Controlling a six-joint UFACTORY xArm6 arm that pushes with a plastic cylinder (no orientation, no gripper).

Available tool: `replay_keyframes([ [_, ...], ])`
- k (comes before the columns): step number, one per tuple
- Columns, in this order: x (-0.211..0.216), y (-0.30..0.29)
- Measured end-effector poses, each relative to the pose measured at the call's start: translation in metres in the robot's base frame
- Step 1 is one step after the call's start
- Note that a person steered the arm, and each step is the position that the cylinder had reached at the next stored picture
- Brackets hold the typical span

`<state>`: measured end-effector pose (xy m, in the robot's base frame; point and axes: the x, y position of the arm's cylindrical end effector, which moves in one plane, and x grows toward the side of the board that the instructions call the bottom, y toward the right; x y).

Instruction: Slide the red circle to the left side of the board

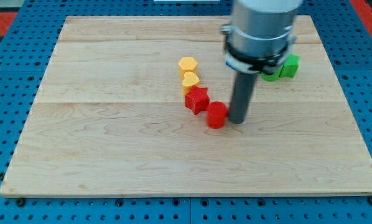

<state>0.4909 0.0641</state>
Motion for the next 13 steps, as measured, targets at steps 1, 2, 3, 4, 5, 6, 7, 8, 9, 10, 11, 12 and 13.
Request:
replay_keyframes([
  [1, 0.036, -0.014],
  [2, 0.05, 0.001],
  [3, 0.051, 0.003],
  [4, 0.045, 0.017],
  [5, 0.034, 0.074],
  [6, 0.034, 0.094],
  [7, 0.033, 0.106],
  [8, 0.022, 0.112],
  [9, 0.02, 0.118],
  [10, 0.021, 0.118],
  [11, 0.021, 0.101],
  [12, 0.022, 0.07],
  [13, 0.03, 0.026],
])
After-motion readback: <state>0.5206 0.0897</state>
